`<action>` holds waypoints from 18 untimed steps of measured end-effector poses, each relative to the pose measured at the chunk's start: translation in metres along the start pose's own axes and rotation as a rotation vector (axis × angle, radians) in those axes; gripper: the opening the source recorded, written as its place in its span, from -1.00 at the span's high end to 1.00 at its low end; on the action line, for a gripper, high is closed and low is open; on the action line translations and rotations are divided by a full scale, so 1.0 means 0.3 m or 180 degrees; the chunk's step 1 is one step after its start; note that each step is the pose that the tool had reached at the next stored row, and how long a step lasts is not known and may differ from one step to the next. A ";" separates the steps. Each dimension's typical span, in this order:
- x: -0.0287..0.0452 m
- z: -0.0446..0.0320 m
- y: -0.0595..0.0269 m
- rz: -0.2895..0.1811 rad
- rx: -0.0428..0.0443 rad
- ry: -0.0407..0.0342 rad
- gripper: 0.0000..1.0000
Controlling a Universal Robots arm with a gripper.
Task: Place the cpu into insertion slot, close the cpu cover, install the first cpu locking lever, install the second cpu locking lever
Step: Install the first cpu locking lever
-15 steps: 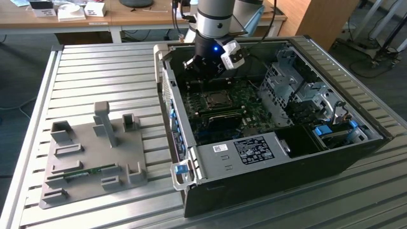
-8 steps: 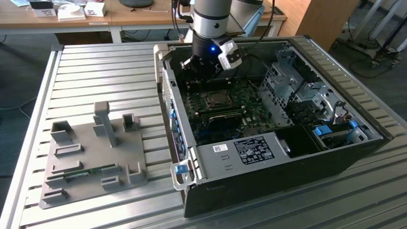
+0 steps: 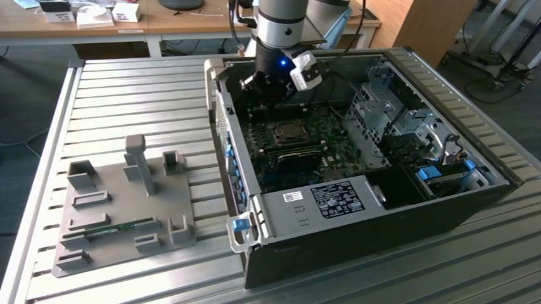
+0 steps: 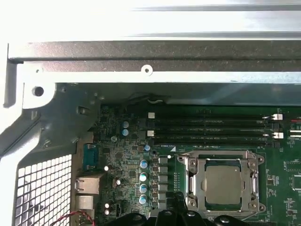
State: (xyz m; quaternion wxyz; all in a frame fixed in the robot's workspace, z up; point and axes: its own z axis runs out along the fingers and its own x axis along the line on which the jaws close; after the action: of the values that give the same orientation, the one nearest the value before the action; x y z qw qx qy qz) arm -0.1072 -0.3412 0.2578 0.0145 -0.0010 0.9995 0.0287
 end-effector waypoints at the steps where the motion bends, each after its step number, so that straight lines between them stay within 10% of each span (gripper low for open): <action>1: 0.002 0.000 0.000 0.0000 -0.0014 0.0000 0.79; 6: 0.011 0.000 0.000 0.0001 -0.0092 0.0000 0.79; 13: 0.039 0.000 0.000 0.0001 -0.0120 0.0000 0.79; 18: 0.042 0.001 0.000 0.0002 -0.0215 -0.0001 0.79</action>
State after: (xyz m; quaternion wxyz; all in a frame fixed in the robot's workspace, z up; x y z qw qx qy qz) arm -0.1198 -0.3411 0.2573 0.0147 -0.0011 0.9979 0.0625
